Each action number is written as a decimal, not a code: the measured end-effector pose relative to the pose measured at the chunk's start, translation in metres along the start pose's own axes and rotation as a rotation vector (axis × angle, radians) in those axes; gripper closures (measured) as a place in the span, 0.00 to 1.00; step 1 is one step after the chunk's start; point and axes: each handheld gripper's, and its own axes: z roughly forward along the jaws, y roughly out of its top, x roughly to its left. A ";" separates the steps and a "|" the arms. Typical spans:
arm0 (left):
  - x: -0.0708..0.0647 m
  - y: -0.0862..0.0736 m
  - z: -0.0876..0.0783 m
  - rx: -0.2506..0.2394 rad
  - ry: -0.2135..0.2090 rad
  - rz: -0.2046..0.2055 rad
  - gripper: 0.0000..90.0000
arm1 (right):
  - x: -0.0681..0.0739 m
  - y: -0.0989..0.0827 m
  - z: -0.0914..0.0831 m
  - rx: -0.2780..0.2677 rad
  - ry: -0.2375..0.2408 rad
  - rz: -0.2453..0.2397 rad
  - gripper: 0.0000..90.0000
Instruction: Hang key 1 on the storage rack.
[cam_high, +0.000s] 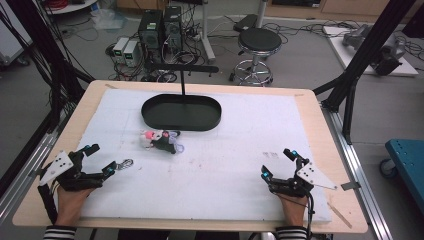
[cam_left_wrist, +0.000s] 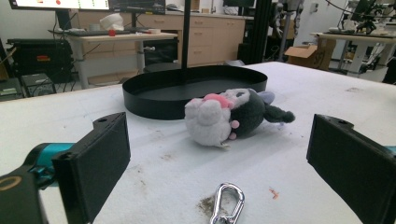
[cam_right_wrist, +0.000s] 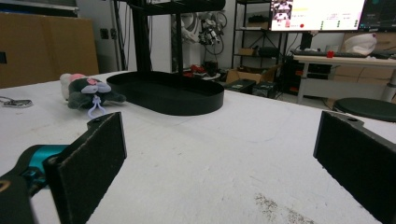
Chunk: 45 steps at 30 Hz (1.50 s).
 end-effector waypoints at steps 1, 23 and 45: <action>0.000 0.000 0.000 -0.002 0.001 -0.002 0.07 | 0.000 0.000 0.000 0.001 0.001 0.002 0.02; 0.002 0.003 -0.001 -0.012 -0.015 -0.055 0.07 | 0.004 0.000 0.000 0.007 0.000 -0.041 0.02; 0.008 0.086 0.037 0.214 -0.226 0.126 0.07 | 0.004 0.000 0.000 0.008 -0.002 -0.037 0.02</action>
